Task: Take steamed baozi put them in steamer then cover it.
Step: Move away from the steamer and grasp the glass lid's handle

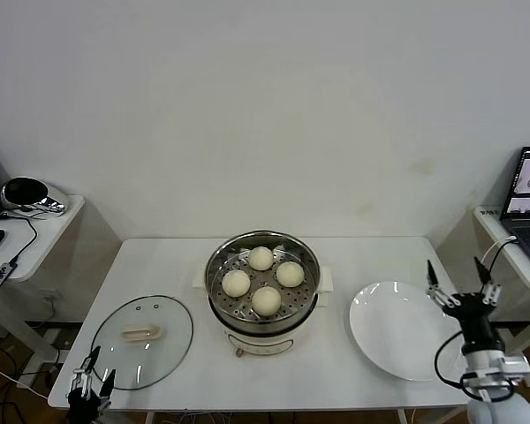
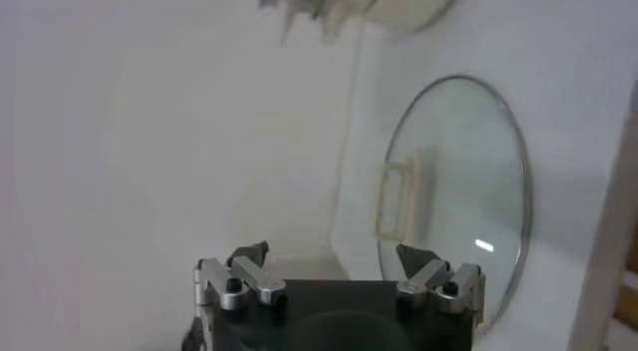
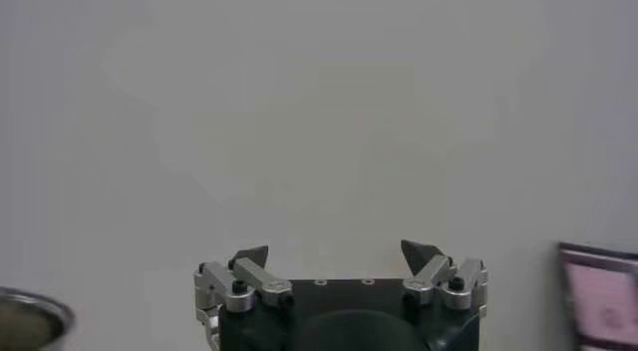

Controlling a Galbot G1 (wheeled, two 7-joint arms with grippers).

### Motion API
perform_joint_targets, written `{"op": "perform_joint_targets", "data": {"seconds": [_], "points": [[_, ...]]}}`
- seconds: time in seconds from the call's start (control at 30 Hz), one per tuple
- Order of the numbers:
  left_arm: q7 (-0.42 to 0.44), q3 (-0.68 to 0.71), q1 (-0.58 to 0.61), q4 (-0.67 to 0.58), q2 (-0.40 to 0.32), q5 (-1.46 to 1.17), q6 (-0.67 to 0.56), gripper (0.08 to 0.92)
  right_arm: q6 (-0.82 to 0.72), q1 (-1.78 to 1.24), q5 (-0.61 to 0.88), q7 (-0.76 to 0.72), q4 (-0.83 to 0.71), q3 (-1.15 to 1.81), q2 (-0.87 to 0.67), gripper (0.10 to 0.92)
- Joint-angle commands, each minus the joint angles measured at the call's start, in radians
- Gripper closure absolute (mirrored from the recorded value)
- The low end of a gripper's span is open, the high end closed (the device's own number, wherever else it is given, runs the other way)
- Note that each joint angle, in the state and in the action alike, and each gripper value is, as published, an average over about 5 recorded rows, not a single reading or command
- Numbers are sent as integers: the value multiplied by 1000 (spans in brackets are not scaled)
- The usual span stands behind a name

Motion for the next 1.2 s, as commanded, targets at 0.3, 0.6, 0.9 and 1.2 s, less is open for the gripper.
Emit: {"op": "perform_joint_targets", "data": {"seconds": [0.3, 0.6, 0.9, 1.2], "points": [[54, 129, -227, 152, 90, 23, -12, 177, 27, -89, -4, 32, 16, 109, 71, 203], [75, 201, -385, 256, 104, 4, -1, 177, 22, -99, -1, 30, 30, 110, 76, 203], [87, 232, -500, 342, 108, -3, 1, 177, 22, -106, 1, 26, 28, 119, 79, 203], [93, 243, -567, 415, 104, -22, -1, 177, 22, -100, 0, 23, 17, 118, 83, 203]]}}
